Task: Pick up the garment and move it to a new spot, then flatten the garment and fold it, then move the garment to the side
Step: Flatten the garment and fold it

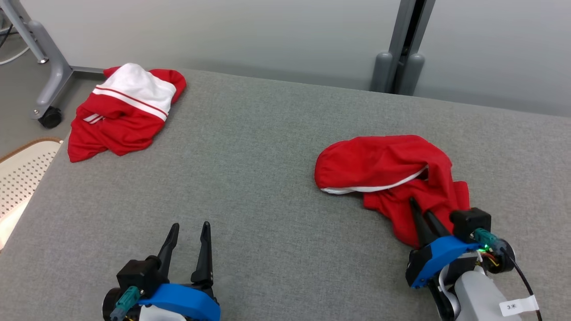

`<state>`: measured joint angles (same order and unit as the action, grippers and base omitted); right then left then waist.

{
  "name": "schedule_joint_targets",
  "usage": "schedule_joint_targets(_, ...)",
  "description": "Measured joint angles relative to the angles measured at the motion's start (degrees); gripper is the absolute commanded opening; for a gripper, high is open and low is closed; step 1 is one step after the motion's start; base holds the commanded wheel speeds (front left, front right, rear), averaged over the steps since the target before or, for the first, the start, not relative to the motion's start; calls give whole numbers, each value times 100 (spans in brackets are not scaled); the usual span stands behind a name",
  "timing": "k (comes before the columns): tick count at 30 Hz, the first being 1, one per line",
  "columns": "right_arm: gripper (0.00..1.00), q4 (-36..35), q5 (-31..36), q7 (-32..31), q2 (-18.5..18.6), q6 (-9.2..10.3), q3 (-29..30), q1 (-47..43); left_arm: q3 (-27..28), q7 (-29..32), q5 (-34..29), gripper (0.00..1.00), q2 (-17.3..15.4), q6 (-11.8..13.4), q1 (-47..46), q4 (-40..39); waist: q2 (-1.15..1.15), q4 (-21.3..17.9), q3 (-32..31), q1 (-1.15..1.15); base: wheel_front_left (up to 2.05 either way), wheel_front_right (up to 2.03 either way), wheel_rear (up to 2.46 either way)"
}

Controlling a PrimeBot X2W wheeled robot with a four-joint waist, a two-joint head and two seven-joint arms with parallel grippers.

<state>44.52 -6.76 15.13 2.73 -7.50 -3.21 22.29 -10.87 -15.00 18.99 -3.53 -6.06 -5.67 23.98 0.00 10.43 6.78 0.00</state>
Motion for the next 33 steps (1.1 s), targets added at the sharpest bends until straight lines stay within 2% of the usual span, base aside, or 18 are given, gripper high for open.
schedule_joint_targets(2,0,-141,-3,-1,3,1,-12,-6,9,0,-1,100,3,-1,-1,-4,0,-32,-1,0,0,0,0)
schedule_joint_targets(8,0,-1730,-271,0,5,1,-539,-430,8,0,-1,100,29,-13,32,7,0,-358,-70,0,0,0,0)
schedule_joint_targets(9,0,-1730,-271,0,5,1,-539,-430,8,0,-1,100,29,-13,32,7,0,-358,-70,0,0,0,0)
schedule_joint_targets(11,0,-2406,-341,0,3,1,-875,-675,-15,0,0,100,34,-21,66,15,0,-507,-147,0,0,0,0)
schedule_joint_targets(14,0,-2821,-414,-1,4,1,-1084,-789,-33,0,2,100,40,-22,73,19,0,-602,-211,0,0,0,0)
schedule_joint_targets(15,0,-3228,-510,-80,3,1,-1294,-886,-41,0,9,100,45,-23,87,20,0,-689,-274,0,0,0,0)
schedule_joint_targets(19,0,-4111,-732,-341,2,1,-1716,-936,-43,0,15,100,54,-22,95,11,0,-841,-392,0,0,0,0)
schedule_joint_targets(23,0,-4779,-1089,-581,0,1,-1807,-970,-38,0,16,100,56,-20,116,-11,0,-945,-465,0,0,0,0)
schedule_joint_targets(27,0,-4595,-1148,-873,1,1,-1268,-1010,-68,0,16,100,56,-12,118,-40,0,-969,-462,-1,0,0,0)
schedule_joint_targets(33,0,-3389,-855,-1098,3,1,-29,-1083,-216,0,40,100,58,-14,107,-64,0,-882,-345,-1,0,0,0)
